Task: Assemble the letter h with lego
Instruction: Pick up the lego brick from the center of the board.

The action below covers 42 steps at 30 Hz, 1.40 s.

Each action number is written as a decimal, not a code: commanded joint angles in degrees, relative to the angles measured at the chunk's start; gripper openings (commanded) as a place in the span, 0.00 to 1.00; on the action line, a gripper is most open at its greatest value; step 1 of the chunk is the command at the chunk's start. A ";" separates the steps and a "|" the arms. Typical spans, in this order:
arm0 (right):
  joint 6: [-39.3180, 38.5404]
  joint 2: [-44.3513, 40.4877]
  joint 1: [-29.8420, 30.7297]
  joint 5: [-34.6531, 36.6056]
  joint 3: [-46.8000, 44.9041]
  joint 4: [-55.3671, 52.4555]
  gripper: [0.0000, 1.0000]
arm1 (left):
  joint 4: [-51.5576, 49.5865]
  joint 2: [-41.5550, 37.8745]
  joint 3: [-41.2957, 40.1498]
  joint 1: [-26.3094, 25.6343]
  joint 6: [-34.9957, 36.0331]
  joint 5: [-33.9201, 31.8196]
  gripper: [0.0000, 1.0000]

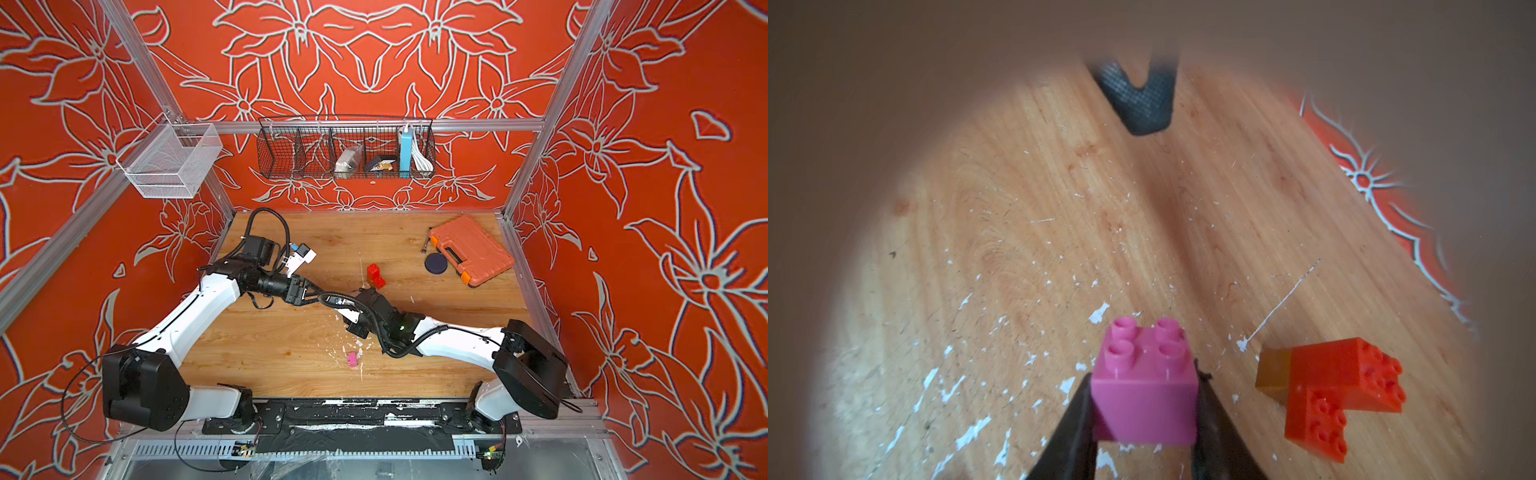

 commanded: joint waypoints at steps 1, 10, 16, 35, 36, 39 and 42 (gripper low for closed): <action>-1.79 0.93 0.57 -0.63 2.60 8.98 0.26 | -0.19 -1.44 -0.60 -1.03 -5.95 1.20 0.84; -1.27 0.36 0.57 -4.23 2.17 11.87 0.26 | 3.22 -0.43 -1.02 -1.30 -8.62 -1.94 0.79; -1.58 0.02 0.57 -4.64 1.66 11.93 0.26 | 2.56 -0.52 -1.86 -1.39 -6.27 -0.40 0.76; -1.57 -0.59 0.60 -7.66 2.04 14.71 0.27 | 2.94 2.46 0.35 -3.93 -6.90 -4.12 0.30; -1.60 -0.37 0.57 -7.40 2.02 14.54 0.28 | 2.71 2.55 0.45 -4.09 -6.56 -4.07 0.28; -1.28 -0.17 0.57 -6.52 1.74 12.82 0.38 | 3.23 2.82 -0.11 -4.21 -5.48 -4.33 0.26; -0.49 -1.52 0.57 -5.74 -0.79 11.85 0.57 | 2.70 3.93 0.04 -4.22 -4.04 -5.27 0.25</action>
